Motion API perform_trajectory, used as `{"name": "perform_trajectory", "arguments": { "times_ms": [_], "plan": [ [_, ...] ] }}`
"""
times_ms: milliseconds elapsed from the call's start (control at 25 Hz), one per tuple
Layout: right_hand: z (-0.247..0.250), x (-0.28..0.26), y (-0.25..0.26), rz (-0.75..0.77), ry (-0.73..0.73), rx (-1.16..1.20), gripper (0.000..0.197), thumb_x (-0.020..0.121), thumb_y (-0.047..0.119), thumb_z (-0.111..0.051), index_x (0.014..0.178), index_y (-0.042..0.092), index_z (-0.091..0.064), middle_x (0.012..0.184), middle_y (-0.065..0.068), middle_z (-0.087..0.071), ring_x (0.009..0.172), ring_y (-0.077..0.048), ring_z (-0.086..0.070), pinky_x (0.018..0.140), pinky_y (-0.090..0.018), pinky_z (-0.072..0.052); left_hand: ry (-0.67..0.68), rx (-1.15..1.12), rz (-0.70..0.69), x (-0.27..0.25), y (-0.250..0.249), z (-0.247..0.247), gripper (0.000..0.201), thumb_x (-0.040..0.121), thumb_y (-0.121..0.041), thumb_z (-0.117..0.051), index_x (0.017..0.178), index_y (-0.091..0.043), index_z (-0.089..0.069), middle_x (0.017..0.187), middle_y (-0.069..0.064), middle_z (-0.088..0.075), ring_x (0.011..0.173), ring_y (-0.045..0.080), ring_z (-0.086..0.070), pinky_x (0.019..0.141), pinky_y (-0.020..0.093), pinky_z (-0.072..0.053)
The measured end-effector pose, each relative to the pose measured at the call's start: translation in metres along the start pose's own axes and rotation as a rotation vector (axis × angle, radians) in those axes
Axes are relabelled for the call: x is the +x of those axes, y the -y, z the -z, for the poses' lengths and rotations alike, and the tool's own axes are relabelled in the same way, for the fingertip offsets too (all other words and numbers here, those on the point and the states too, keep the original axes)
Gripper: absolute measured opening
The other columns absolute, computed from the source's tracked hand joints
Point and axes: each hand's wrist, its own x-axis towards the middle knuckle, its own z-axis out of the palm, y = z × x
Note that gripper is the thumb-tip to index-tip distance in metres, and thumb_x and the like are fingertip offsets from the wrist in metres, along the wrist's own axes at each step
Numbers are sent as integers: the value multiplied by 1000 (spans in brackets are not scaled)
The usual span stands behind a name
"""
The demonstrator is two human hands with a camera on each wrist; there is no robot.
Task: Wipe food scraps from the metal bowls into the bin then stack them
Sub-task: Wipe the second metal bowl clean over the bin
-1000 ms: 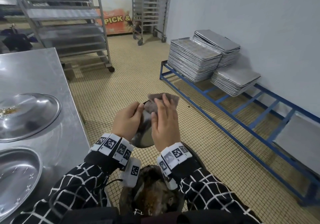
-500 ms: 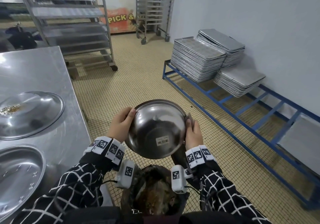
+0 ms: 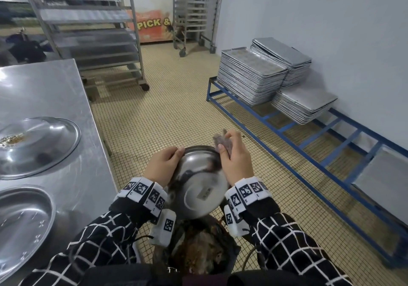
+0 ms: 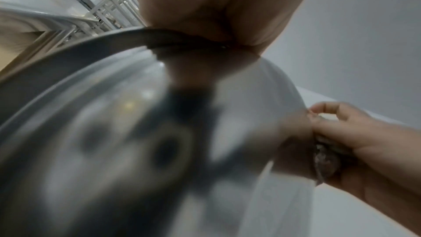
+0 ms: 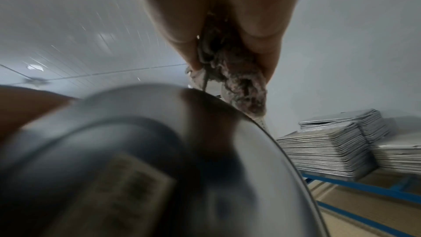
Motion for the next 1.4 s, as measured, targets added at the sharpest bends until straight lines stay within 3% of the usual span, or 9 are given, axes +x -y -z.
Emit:
{"name": "perform_trajectory", "arguments": {
  "times_ms": [160, 280, 360, 560, 840, 960, 1160, 1280, 1400],
  "plan": [
    [-26, -26, 18, 105, 199, -64, 38, 98, 40, -36, 125, 19, -52, 142, 1, -36, 127, -15, -39, 100, -26, -39, -58, 1, 51, 2, -6, -4, 32, 100, -37, -42, 94, -16, -66, 86, 1, -68, 83, 20, -62, 77, 32, -48],
    [-37, -35, 19, 288, 196, -211, 49, 98, 41, -26, 140, 23, -42, 151, -3, -28, 138, -18, -22, 113, -39, -26, -74, -54, 54, 2, -13, -2, 32, 100, -37, -42, 94, -17, -66, 85, 2, -69, 82, 21, -64, 80, 38, -51],
    [-36, -27, 12, 269, 99, -248, 49, 98, 39, -25, 142, 23, -38, 149, -3, -31, 135, -19, -29, 110, -39, -31, -74, -103, 57, 1, -17, 1, 31, 100, -38, -41, 89, -21, -64, 84, 4, -69, 81, 21, -64, 74, 30, -50],
    [-17, -19, -16, -242, 112, 33, 40, 101, 31, -32, 138, 20, -44, 131, -2, -50, 116, -14, -50, 97, -29, -45, -120, -64, 29, 0, -18, 9, 38, 100, -41, -37, 88, -16, -62, 80, 11, -66, 76, 26, -62, 69, 30, -47],
    [-40, -31, 22, 294, 47, -245, 47, 98, 39, -29, 141, 24, -42, 153, -7, -22, 140, -22, -21, 113, -38, -23, -125, 9, -53, 0, -27, 0, 36, 101, -34, -40, 74, -15, -56, 66, 2, -58, 63, 18, -52, 61, 30, -43],
    [-39, -21, 23, 210, -14, -275, 50, 98, 40, -25, 140, 20, -42, 150, -10, -29, 135, -25, -31, 108, -37, -33, -127, -61, -44, -1, -27, 5, 36, 100, -36, -40, 76, -16, -57, 67, 3, -60, 65, 21, -56, 65, 36, -47],
    [-25, -12, -16, -415, 17, 139, 43, 102, 33, -29, 135, 13, -48, 134, -7, -47, 120, -19, -49, 81, -15, -39, -167, -172, 20, -2, -17, 12, 32, 100, -37, -40, 85, -19, -61, 83, 14, -66, 75, 28, -61, 72, 37, -50],
    [-25, -27, -24, -353, -125, 135, 32, 99, 24, -42, 127, 18, -56, 125, 1, -56, 115, -12, -52, 91, -22, -42, -175, -135, 15, 0, -12, 13, 30, 101, -36, -39, 80, -27, -59, 76, 6, -64, 70, 20, -57, 65, 29, -45],
    [-23, -32, -6, -59, -168, 173, 31, 97, 19, -47, 128, 20, -54, 132, 6, -52, 120, -7, -49, 99, -24, -45, -139, -62, 36, 1, -6, 10, 33, 101, -38, -37, 83, -22, -60, 70, -1, -60, 69, 19, -57, 67, 30, -44]
  ]
}}
